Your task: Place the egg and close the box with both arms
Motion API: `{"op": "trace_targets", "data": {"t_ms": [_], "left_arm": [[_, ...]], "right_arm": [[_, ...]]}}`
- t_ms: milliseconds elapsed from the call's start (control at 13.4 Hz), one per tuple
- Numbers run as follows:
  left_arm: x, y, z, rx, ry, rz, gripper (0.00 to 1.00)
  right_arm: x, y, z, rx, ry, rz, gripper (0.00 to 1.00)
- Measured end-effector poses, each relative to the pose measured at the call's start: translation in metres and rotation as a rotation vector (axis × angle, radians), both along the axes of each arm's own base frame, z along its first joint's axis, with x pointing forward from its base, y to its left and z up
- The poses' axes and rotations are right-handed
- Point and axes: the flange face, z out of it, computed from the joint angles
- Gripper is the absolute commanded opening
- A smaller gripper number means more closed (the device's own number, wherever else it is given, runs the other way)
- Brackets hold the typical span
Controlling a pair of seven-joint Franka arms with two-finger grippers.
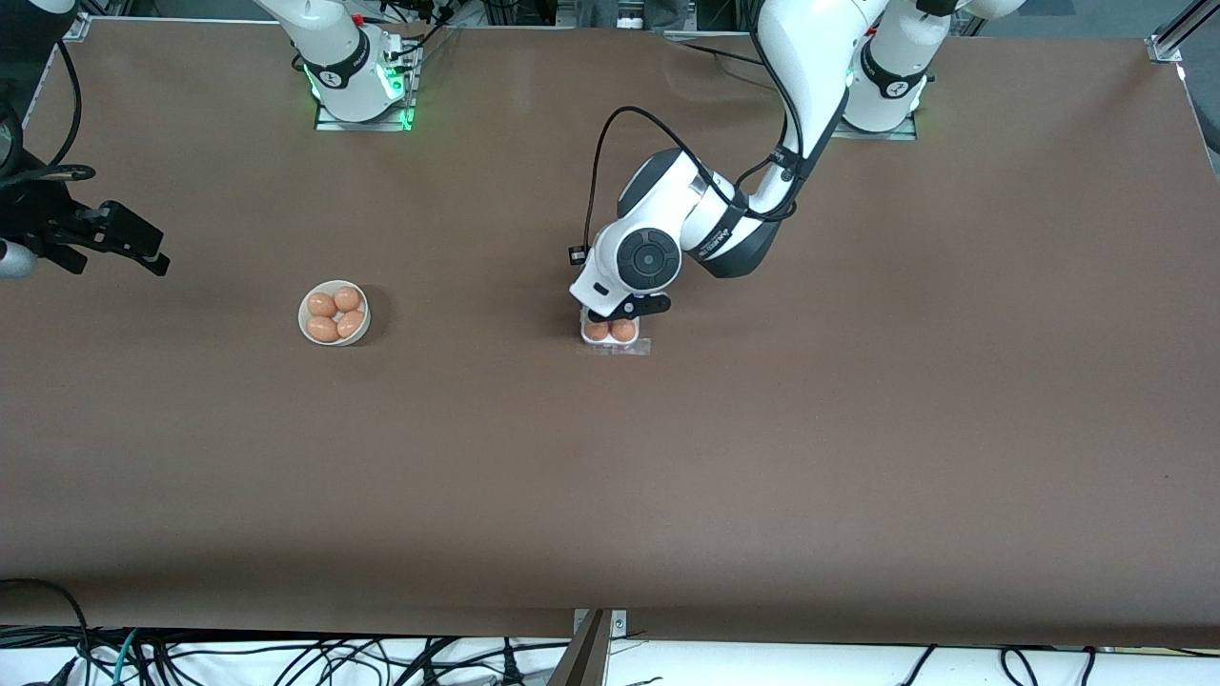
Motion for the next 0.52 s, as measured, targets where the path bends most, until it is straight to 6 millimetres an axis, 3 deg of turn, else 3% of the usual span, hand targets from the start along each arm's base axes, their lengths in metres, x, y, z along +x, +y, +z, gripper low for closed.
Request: {"op": "trace_targets", "data": {"t_ms": [373, 522], "left_arm": [[0.035, 0.019, 0.022, -0.004, -0.071, 0.051, 0.54], [0.052, 0.034, 0.029, 0.013, -0.109, 0.071, 0.67]], "right_arm": [[0.000, 0.000, -0.001, 0.000, 0.003, 0.000, 1.00], [0.000, 0.000, -0.001, 0.000, 0.003, 0.000, 1.00]]}}
